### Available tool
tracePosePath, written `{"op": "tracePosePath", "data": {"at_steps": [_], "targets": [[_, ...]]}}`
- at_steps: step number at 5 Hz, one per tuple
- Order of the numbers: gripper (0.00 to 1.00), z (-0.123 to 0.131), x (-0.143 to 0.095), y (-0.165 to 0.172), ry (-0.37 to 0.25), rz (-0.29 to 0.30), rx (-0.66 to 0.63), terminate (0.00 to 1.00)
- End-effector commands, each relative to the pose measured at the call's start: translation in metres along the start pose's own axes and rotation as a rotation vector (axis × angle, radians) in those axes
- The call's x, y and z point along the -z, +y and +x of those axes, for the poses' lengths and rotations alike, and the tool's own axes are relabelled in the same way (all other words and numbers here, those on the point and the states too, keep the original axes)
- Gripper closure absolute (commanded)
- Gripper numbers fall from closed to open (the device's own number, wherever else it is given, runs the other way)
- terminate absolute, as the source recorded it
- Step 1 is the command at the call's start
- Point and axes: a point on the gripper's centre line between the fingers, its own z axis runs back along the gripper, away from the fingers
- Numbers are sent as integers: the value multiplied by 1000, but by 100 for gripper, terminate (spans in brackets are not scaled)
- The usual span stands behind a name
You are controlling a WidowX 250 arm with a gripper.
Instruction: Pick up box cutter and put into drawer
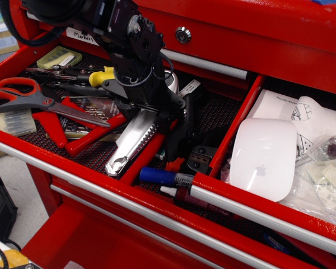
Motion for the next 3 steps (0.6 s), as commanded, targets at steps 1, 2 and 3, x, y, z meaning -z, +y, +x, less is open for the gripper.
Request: {"op": "tracePosePath", "data": {"at_steps": [1,2,3], "targets": [[100,16,-44,-11,121,63,-6,0],[100,28,-87,-24,227,110,-33,0],[100,31,-114,-49,284,100,-107,0]]}}
